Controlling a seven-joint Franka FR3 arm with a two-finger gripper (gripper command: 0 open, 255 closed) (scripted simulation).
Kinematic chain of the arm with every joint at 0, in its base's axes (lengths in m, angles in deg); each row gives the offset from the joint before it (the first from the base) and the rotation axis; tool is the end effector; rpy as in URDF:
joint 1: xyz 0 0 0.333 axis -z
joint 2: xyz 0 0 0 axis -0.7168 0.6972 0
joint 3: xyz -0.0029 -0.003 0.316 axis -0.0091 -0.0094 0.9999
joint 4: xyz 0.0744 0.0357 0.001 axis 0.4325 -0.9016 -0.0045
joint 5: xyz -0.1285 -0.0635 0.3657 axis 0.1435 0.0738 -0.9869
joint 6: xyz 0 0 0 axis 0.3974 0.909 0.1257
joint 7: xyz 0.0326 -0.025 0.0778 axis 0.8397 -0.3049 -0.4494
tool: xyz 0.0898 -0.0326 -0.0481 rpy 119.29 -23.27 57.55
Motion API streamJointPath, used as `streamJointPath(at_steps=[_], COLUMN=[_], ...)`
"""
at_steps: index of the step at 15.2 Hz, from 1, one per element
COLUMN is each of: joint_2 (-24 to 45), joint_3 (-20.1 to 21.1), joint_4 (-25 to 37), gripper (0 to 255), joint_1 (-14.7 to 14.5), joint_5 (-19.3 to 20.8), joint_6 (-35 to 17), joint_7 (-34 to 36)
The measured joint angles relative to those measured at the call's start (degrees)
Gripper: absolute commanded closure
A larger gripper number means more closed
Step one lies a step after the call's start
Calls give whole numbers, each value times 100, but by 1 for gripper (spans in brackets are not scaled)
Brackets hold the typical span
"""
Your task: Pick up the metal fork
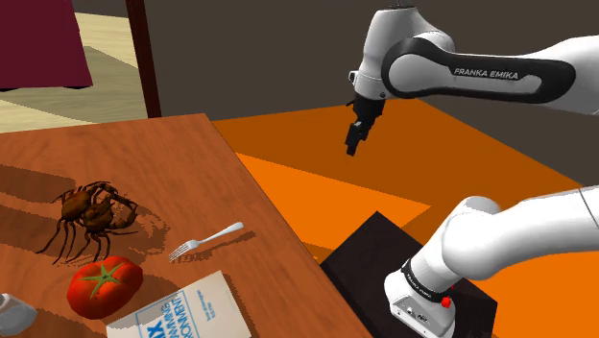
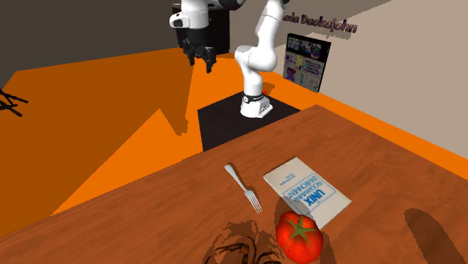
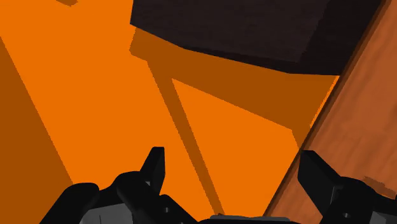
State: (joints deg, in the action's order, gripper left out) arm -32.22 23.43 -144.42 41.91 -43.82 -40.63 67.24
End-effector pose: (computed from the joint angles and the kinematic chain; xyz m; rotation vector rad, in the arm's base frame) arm 0.3664 0.0390 0.5240 2.9903 0.3193 -0.1302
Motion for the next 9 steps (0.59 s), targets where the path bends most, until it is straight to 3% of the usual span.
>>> streamJointPath(at_steps=[9], joint_2=[1817], joint_3=[151], joint_4=[776], gripper=[0], joint_1=[-480], joint_5=[-234], joint_6=[-867], joint_7=[-885])
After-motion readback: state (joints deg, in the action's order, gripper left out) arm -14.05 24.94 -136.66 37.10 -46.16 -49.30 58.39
